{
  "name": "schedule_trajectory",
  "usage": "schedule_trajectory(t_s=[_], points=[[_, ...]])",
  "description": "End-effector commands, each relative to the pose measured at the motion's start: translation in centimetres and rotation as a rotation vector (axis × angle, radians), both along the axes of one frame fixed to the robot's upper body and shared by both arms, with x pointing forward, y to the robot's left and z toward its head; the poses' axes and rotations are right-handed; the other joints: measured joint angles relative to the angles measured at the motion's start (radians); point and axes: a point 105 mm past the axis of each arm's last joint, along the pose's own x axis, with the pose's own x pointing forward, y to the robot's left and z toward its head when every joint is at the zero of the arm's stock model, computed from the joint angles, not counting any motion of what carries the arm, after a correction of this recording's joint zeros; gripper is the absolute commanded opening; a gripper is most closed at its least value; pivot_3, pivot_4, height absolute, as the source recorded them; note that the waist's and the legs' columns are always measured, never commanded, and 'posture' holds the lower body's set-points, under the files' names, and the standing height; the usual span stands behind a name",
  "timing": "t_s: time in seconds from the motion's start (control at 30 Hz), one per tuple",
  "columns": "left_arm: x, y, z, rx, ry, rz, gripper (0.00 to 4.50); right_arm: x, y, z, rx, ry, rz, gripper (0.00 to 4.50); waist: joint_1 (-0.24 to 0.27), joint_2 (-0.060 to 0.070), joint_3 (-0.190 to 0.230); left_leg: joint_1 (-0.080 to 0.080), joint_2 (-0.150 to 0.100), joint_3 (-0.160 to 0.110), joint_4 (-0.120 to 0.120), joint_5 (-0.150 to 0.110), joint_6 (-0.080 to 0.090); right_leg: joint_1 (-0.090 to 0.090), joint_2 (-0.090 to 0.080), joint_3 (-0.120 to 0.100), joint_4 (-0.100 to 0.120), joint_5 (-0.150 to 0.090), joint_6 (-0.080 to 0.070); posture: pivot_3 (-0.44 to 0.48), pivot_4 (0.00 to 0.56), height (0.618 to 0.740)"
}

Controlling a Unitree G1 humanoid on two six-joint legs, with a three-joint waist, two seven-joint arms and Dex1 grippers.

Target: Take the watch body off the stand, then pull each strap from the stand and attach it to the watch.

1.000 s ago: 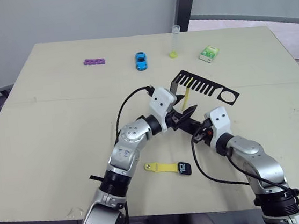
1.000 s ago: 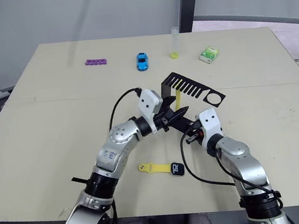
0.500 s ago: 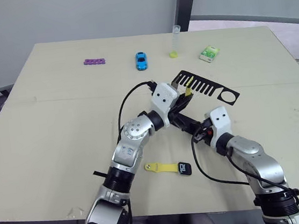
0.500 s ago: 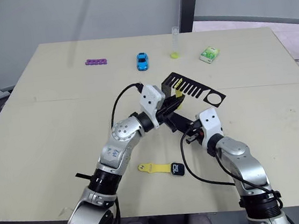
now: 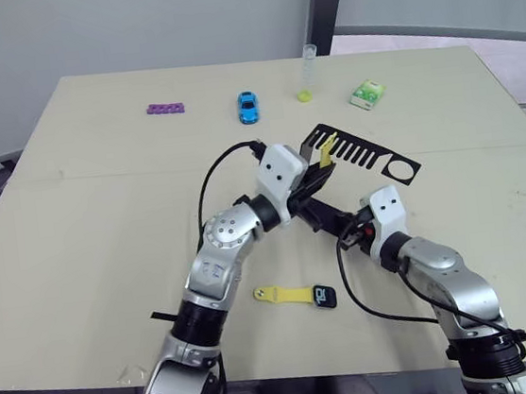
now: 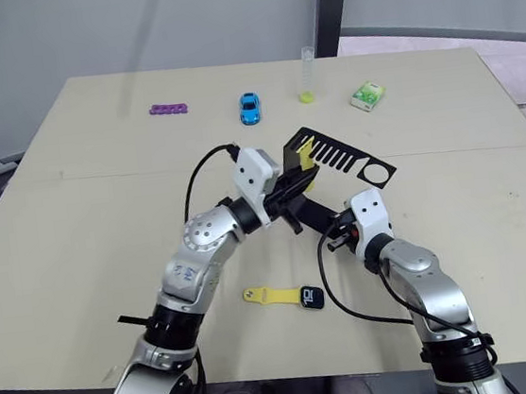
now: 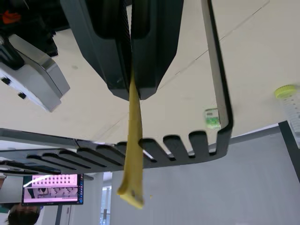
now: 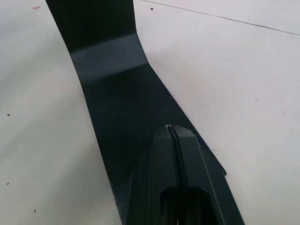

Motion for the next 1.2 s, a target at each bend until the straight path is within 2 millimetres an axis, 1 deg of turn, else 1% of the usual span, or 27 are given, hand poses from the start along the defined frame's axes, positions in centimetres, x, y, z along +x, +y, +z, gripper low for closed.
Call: schedule_trajectory(t_s=[0.03,0.07,0.13,0.2,0.23,0.27,0.3,0.33,0.37,0.43,0.5,0.53,0.57,0.6,0.7,0.83,0.93,1.03,1.2], points=[[-1.8,0.8,1.5,-0.007,-0.037,-0.097,0.01,-0.6,-1.1,-2.2,-0.043,0.09,-0.034,0.0,0.001,0.0,0.0,0.0,0.0,0.0,0.0,0.0,0.0,0.0,0.0,0.0,0.0,0.0,0.0,0.0,0.15,0.74],[-2.3,1.4,1.5,0.011,-0.02,-0.147,0.01,-0.6,-1.2,-1.7,-0.069,0.059,-0.027,0.0,0.001,0.0,0.0,0.0,0.0,0.0,0.0,0.0,0.0,0.0,0.0,0.0,0.0,0.0,0.0,0.0,0.15,0.74],[-3.2,2.8,1.7,0.034,0.03,-0.248,0.01,-0.8,-1.3,0.1,-0.076,-0.033,-0.011,0.0,0.001,0.0,0.0,-0.001,0.0,0.0,0.0,0.0,0.0,0.0,0.0,0.0,0.0,0.0,0.0,0.0,0.15,0.74],[-3.3,3.6,1.8,0.03,0.091,-0.299,0.01,-1.1,-1.1,1.3,-0.057,-0.082,0.012,0.0,0.0,0.0,0.0,-0.001,0.0,-0.001,-0.001,0.0,0.0,0.0,0.0,0.0,-0.001,0.0,0.0,0.0,0.15,0.74],[-3.6,3.9,1.8,0.029,0.133,-0.349,0.01,-1.8,-0.9,2.0,-0.038,-0.097,0.045,0.0,0.001,0.0,0.0,-0.001,0.0,-0.001,-0.001,0.0,0.0,0.0,0.0,0.0,-0.001,0.0,0.0,0.0,0.15,0.74],[-4.1,4.1,1.8,0.031,0.177,-0.412,0.0,-2.5,-0.8,2.6,-0.015,-0.106,0.071,0.26,0.003,0.001,0.001,-0.001,0.0,-0.001,-0.001,0.0,0.0,0.0,0.0,0.0,-0.001,0.0,0.0,0.0,0.15,0.74],[-4.6,4.3,1.8,0.033,0.207,-0.469,0.0,-3.2,-0.7,3.2,0.011,-0.109,0.091,0.55,0.004,0.001,0.001,-0.002,0.0,-0.002,-0.001,0.0,0.0,0.0,0.0,-0.001,-0.001,0.0,0.0,0.0,0.15,0.74],[-5.3,4.5,1.8,0.049,0.232,-0.537,0.0,-4.3,-0.5,3.7,0.048,-0.103,0.127,0.85,0.003,0.001,0.001,-0.003,0.0,-0.003,-0.001,0.0,0.0,0.0,0.0,-0.001,-0.002,0.0,0.0,0.0,0.15,0.74],[-5.9,4.6,1.6,0.069,0.249,-0.598,0.0,-5.8,-0.2,4.3,0.077,-0.098,0.188,1.31,0.002,0.002,0.001,-0.003,0.0,-0.004,-0.001,0.0,0.0,0.0,0.0,-0.002,-0.002,0.0,0.0,0.0,0.15,0.74],[-6.7,4.8,1.3,0.11,0.282,-0.693,0.0,-9.0,0.5,5.4,0.15,-0.074,0.311,2.38,0.004,0.003,0.002,-0.004,0.0,-0.004,-0.002,0.0,0.0,0.0,0.0,-0.002,-0.004,0.0,0.0,0.0,0.15,0.74],[-6.9,4.9,1.2,0.126,0.306,-0.742,0.0,-10.8,0.8,6.3,0.216,-0.052,0.373,3.41,0.003,0.003,0.002,-0.004,0.0,-0.006,-0.002,0.0,0.0,0.001,0.0,-0.003,-0.006,0.0,0.0,0.0,0.15,0.74],[-7.2,4.7,1.1,0.129,0.334,-0.784,0.0,-11.9,1.1,7.2,0.298,-0.04,0.416,3.91,0.002,0.003,0.002,-0.003,0.0,-0.006,-0.001,0.0,0.0,0.002,0.0,-0.002,-0.006,0.0,0.0,0.0,0.15,0.74],[-7.4,4.7,1.0,0.128,0.356,-0.819,0.0,-12.5,1.4,8.0,0.362,-0.033,0.445,4.35,0.0,0.003,0.002,-0.003,0.0,-0.006,-0.001,0.0,0.0,0.003,0.0,-0.002,-0.006,0.0,0.0,0.0,0.15,0.74],[-7.6,4.6,1.0,0.126,0.376,-0.849,0.0,-13.0,1.6,8.7,0.425,-0.024,0.471,4.45,-0.002,0.003,0.002,-0.003,0.0,-0.005,0.0,0.0,0.001,0.003,0.0,-0.001,-0.006,0.0,0.0,0.0,0.15,0.74],[-8.0,4.2,0.9,0.126,0.428,-0.915,0.0,-13.7,2.2,10.9,0.608,0.0,0.535,4.45,-0.005,0.003,0.002,-0.001,0.0,-0.005,-0.001,0.001,0.0,0.003,0.0,-0.001,-0.008,0.0,0.0,0.0,0.15,0.74],[-7.8,4.1,1.0,0.083,0.49,-0.946,0.0,-13.5,3.0,12.6,0.72,0.029,0.573,4.45,-0.001,0.003,0.002,-0.002,0.0,-0.006,-0.001,0.001,0.0,0.003,0.0,-0.001,-0.011,0.0,0.0,0.0,0.15,0.74],[-7.9,3.8,1.2,0.087,0.489,-0.963,0.0,-13.0,4.2,13.2,0.73,0.031,0.572,4.45,0.001,0.003,0.002,-0.003,0.0,-0.006,-0.001,0.0,0.0,0.003,0.0,-0.001,-0.013,0.0,0.0,0.0,0.15,0.74],[-7.6,3.7,1.3,0.08,0.492,-0.953,0.0,-12.7,5.0,13.5,0.738,0.033,0.563,4.45,0.001,0.003,0.002,-0.004,0.0,-0.007,-0.001,0.0,0.0,0.002,0.0,-0.001,-0.013,0.0,0.0,0.0,0.15,0.74],[-7.5,3.6,1.5,0.081,0.478,-0.951,0.0,-11.9,5.7,13.2,0.712,0.058,0.541,4.45,0.002,0.003,0.002,-0.004,0.0,-0.007,-0.001,0.0,0.001,0.002,0.0,-0.002,-0.014,0.0,0.0,0.0,0.15,0.74]])
